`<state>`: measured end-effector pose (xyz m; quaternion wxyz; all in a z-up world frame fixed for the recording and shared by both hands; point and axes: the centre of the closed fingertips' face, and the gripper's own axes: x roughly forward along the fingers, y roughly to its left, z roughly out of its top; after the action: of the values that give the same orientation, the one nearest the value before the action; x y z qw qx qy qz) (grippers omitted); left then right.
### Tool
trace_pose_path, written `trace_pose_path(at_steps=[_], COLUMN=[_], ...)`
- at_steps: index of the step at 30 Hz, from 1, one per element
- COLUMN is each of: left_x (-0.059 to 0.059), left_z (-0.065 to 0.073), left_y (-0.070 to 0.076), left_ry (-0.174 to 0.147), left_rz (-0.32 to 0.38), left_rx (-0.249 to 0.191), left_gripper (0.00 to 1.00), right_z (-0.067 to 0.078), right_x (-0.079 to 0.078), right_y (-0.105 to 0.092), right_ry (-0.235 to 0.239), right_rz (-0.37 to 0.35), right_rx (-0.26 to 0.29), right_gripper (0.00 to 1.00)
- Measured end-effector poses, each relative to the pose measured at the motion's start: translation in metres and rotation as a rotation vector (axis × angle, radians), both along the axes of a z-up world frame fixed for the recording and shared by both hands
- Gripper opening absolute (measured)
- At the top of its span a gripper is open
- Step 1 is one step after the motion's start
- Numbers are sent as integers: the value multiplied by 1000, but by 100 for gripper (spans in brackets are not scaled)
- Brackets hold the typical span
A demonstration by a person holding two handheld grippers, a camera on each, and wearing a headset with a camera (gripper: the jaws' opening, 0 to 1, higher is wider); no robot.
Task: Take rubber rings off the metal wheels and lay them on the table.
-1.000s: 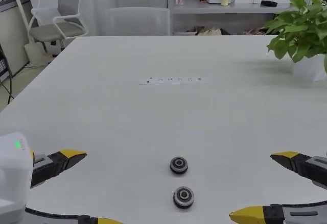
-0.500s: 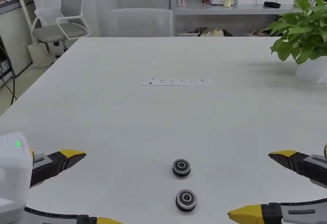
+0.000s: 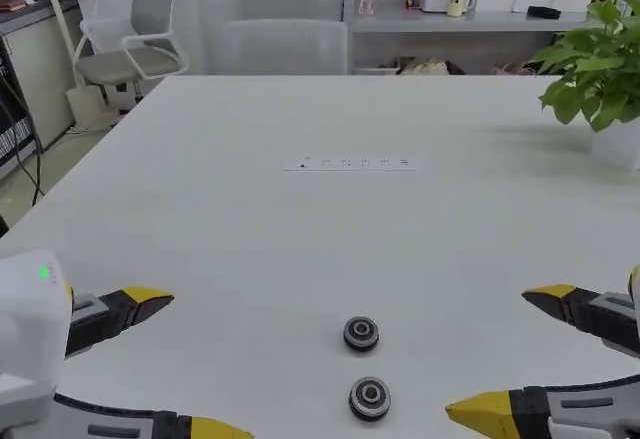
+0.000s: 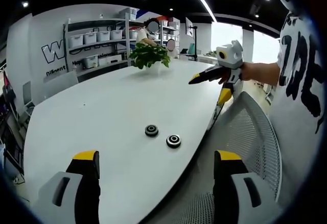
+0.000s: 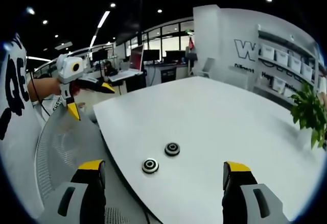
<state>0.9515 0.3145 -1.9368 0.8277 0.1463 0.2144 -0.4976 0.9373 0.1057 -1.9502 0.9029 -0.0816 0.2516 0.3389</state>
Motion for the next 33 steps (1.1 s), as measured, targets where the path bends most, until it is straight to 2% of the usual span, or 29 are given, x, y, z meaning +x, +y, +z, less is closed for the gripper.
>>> trace_pose_path(at_steps=[11, 23, 31, 33], left_x=[11, 19, 30, 33], left_z=[4, 5, 3, 2], left_y=[3, -9, -12, -14], left_ry=[-9, -9, -4, -2], left_rz=[7, -12, -20, -23], left_rx=[6, -5, -1, 0], left_gripper=[91, 90, 90, 90], right_z=[-2, -1, 2, 2], right_x=[8, 16, 24, 27], right_y=[-3, -9, -9, -9], right_ry=[-7, -26, -75, -67], right_rz=[27, 32, 44, 44], right_rx=[-3, 0, -21, -14], right_gripper=[95, 94, 81, 80])
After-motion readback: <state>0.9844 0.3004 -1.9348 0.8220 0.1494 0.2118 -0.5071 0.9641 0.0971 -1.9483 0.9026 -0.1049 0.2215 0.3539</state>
